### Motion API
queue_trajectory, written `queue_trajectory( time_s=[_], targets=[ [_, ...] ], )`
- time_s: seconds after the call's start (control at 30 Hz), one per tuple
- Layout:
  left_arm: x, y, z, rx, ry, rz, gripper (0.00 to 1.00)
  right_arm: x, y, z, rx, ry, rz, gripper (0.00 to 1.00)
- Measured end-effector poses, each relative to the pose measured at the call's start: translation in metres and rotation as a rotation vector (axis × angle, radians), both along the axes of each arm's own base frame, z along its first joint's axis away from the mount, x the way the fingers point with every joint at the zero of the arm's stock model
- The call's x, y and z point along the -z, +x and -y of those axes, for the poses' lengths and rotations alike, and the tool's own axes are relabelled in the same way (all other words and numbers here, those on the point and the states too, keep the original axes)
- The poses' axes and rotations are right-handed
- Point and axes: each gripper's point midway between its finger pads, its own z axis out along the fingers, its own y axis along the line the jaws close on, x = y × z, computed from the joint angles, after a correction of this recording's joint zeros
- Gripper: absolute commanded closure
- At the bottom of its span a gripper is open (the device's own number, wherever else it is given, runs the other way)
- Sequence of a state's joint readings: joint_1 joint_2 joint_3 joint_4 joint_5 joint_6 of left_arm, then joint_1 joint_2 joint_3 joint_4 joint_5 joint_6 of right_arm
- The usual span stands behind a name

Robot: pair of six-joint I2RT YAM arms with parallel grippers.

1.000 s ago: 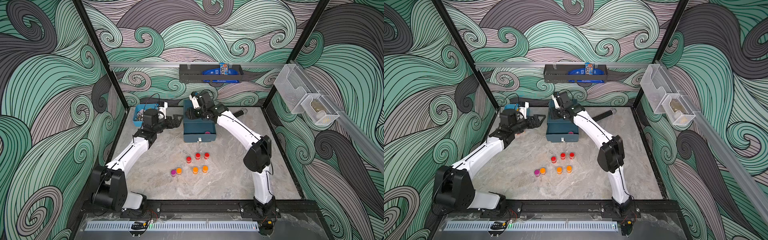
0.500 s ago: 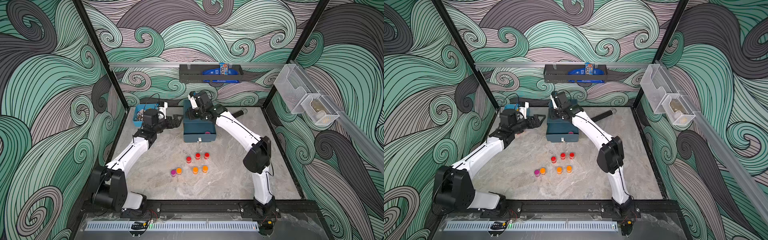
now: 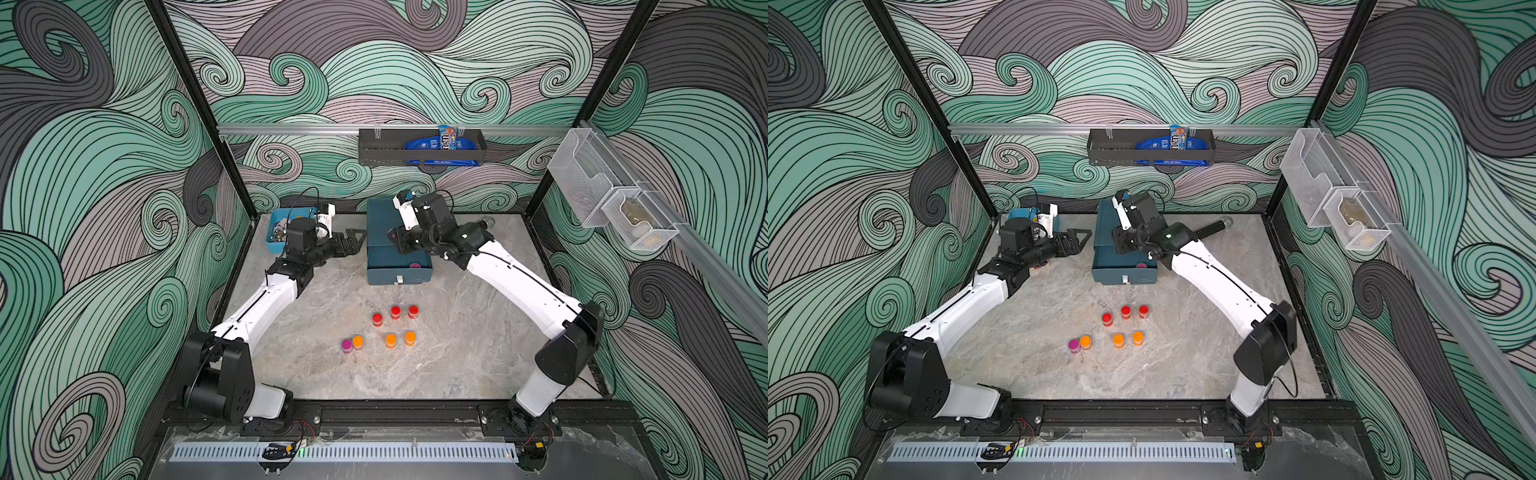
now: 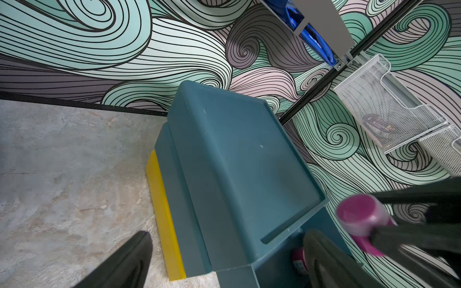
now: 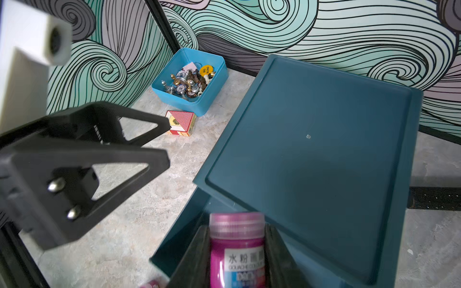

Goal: Put the paint cans in the drawer according to color
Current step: Place the paint can in the drawer.

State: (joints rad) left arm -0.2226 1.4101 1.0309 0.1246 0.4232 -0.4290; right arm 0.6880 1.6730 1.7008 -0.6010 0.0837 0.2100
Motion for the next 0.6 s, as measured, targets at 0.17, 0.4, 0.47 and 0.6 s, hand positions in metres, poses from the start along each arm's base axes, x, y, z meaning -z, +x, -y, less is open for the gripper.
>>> queue_trajectory(
  time_s=[0.17, 0.4, 0.47, 0.6],
  targets=[
    [0.0, 0.0, 0.0, 0.0, 0.0, 0.0, 0.03, 0.021, -0.025, 0.006, -0.038, -0.019, -0.023, 0.85],
    [0.0, 0.0, 0.0, -0.001, -0.001, 0.0, 0.02, 0.054, -0.032, 0.011, -0.045, -0.052, -0.062, 0.86],
    [0.0, 0.0, 0.0, -0.001, -0.001, 0.0, 0.02, 0.057, -0.031, 0.01, -0.047, -0.048, -0.058, 0.86],
    [0.0, 0.0, 0.0, -0.001, -0.001, 0.0, 0.02, 0.065, -0.032, 0.011, -0.05, -0.055, -0.06, 0.86]
  ],
)
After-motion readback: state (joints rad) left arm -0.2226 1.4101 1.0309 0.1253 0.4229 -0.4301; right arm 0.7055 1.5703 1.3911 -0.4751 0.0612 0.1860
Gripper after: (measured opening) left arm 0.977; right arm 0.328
